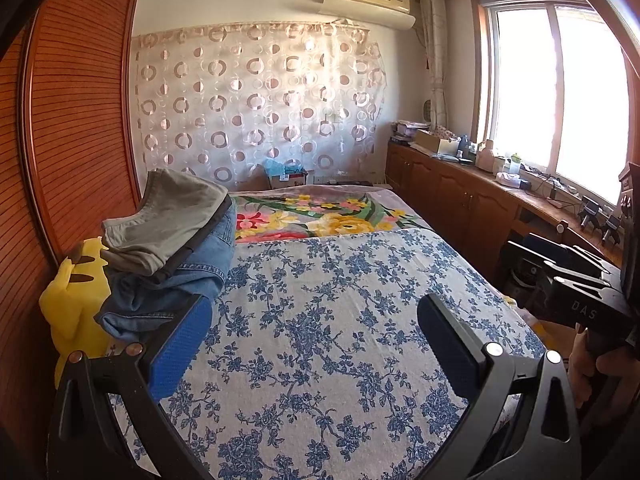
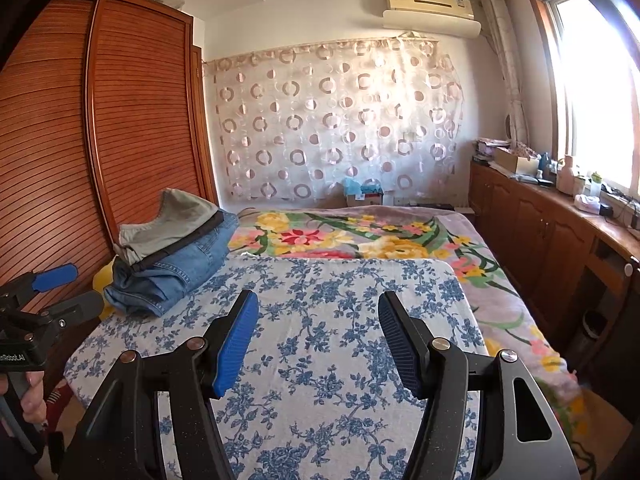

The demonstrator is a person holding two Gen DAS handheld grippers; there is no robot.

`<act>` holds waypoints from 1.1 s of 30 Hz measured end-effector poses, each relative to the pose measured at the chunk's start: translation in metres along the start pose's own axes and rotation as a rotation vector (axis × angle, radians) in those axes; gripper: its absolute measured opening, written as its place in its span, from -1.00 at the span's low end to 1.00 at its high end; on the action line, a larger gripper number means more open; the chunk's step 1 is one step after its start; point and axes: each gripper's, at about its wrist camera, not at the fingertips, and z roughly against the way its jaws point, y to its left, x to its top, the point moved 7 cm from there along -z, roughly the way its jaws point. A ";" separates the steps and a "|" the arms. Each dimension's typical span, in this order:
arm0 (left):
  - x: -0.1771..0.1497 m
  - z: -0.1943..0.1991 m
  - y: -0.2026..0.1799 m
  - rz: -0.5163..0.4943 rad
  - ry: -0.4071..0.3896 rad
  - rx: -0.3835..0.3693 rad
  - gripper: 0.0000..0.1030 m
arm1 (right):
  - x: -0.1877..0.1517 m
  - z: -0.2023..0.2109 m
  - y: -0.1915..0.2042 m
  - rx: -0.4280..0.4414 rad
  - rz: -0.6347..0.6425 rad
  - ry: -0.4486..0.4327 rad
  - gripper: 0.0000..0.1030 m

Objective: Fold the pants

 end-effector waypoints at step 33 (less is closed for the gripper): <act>-0.001 0.006 0.003 0.013 -0.006 0.033 0.99 | -0.001 -0.002 0.001 0.009 -0.002 -0.003 0.25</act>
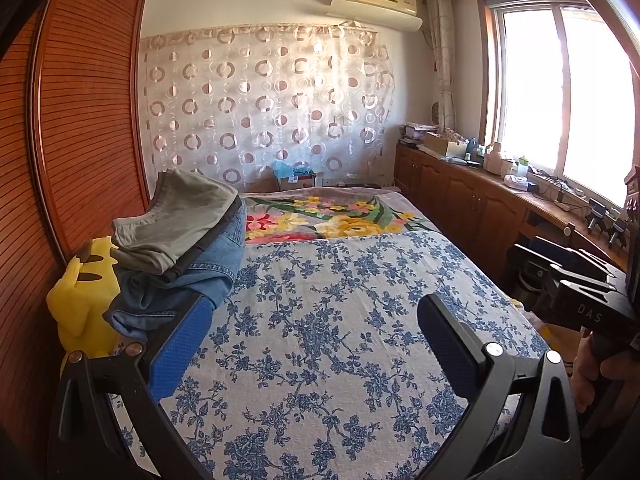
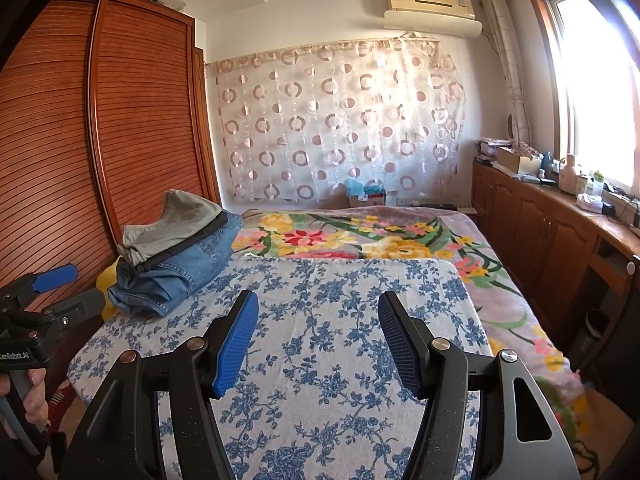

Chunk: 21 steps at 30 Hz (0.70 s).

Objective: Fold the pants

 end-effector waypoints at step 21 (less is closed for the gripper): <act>0.001 0.001 -0.001 0.000 -0.002 0.001 0.99 | -0.001 0.000 0.002 -0.001 0.000 -0.002 0.25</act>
